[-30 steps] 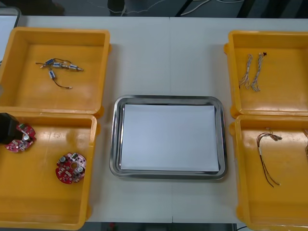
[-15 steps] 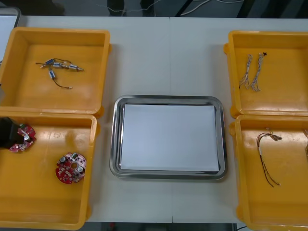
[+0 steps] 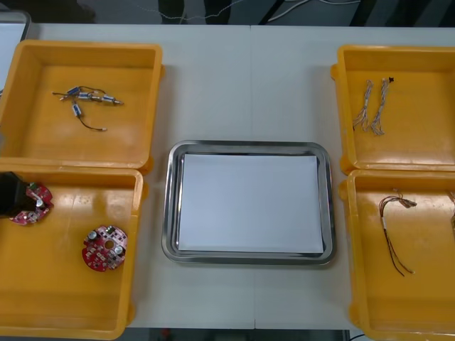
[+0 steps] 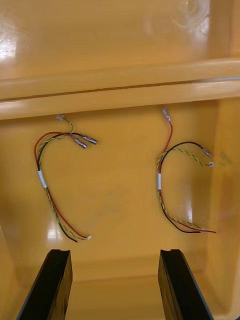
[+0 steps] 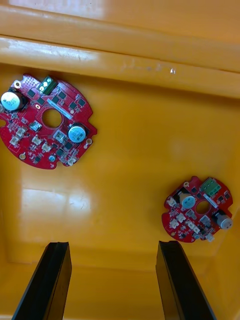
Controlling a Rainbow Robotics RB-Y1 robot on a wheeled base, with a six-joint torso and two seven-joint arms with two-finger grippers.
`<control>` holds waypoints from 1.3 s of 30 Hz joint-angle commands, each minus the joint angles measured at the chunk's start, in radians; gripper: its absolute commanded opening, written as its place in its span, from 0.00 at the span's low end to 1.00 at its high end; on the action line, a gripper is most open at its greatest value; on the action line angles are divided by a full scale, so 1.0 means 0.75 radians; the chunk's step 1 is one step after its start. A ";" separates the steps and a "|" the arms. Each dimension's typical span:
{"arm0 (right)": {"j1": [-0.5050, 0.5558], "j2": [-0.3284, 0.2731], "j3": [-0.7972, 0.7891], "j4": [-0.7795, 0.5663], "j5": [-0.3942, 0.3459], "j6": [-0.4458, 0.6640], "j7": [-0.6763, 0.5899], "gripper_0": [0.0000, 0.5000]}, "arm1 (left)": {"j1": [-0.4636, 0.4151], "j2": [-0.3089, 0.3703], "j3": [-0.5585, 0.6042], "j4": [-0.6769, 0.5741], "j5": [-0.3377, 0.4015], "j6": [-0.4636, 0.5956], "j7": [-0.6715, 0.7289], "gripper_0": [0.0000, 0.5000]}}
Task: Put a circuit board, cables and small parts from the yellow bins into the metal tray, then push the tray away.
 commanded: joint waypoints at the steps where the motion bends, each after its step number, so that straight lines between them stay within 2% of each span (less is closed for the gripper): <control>1: 0.103 0.015 -0.082 -0.024 -0.021 -0.043 0.080 1.00 | -0.002 0.046 0.019 0.046 0.016 -0.074 -0.209 1.00; 8: 0.220 0.000 -0.086 -0.024 -0.027 -0.223 0.129 1.00 | 0.001 0.070 -0.047 0.089 -0.022 -0.169 -0.223 1.00; 14: 0.314 -0.047 -0.051 -0.024 -0.025 -0.376 0.168 1.00 | 0.001 0.093 -0.092 0.144 -0.045 -0.234 -0.234 1.00; 21: 0.379 -0.065 0.051 0.013 0.050 -0.528 0.193 1.00 | 0.001 0.101 -0.149 0.181 -0.106 -0.293 -0.238 1.00; 28: 0.326 -0.086 0.119 0.176 -0.032 -0.546 0.238 1.00 | 0.001 0.101 -0.184 0.226 -0.135 -0.363 -0.244 1.00; 33: 0.304 -0.100 0.119 0.217 -0.029 -0.546 0.316 1.00 | 0.001 0.101 -0.208 0.253 -0.172 -0.420 -0.252 1.00; 39: 0.234 -0.104 0.139 0.358 -0.040 -0.548 0.455 1.00 | 0.005 0.101 -0.241 0.286 -0.196 -0.490 -0.258 1.00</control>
